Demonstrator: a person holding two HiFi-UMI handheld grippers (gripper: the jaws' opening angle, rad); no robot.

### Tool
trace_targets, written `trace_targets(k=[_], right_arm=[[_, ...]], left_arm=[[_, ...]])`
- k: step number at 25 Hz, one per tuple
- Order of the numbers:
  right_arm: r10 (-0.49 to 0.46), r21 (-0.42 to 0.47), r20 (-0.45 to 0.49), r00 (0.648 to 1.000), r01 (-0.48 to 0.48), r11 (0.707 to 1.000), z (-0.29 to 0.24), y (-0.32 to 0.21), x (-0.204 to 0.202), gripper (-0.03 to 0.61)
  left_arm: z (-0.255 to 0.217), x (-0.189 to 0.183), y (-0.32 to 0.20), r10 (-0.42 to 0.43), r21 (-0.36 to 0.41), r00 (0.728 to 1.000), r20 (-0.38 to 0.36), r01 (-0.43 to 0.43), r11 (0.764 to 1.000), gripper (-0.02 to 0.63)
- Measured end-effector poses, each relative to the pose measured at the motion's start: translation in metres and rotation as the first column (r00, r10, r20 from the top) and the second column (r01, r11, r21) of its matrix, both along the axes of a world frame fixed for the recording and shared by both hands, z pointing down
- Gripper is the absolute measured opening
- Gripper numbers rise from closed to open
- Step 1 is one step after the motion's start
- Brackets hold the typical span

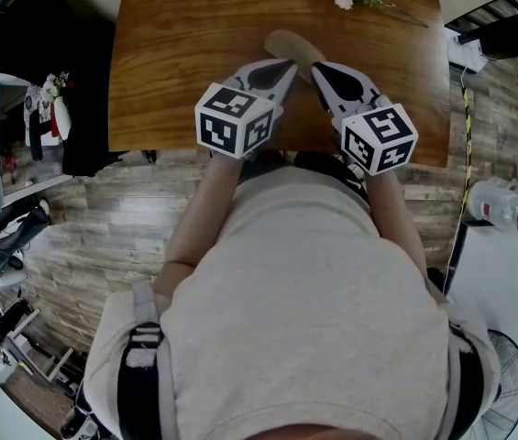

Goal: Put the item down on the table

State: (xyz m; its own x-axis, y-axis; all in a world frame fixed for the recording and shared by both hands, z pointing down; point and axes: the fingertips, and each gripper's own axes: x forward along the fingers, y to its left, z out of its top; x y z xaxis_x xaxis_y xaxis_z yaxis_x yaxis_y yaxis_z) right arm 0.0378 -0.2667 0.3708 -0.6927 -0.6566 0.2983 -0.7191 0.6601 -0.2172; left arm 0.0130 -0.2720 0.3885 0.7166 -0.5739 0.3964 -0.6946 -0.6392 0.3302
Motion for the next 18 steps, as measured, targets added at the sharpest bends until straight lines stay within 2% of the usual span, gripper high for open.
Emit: trace_targets(k=[18], right_arm=[[-0.005,-0.012,-0.003,1.000,0.005,1.000,0.0048,0.0019,-0.0022,0.009]], left_arm=[[0.0023,-0.0031,0.0020,-0.003,-0.011,1.000,-0.003,0.003,1.000,0.011]])
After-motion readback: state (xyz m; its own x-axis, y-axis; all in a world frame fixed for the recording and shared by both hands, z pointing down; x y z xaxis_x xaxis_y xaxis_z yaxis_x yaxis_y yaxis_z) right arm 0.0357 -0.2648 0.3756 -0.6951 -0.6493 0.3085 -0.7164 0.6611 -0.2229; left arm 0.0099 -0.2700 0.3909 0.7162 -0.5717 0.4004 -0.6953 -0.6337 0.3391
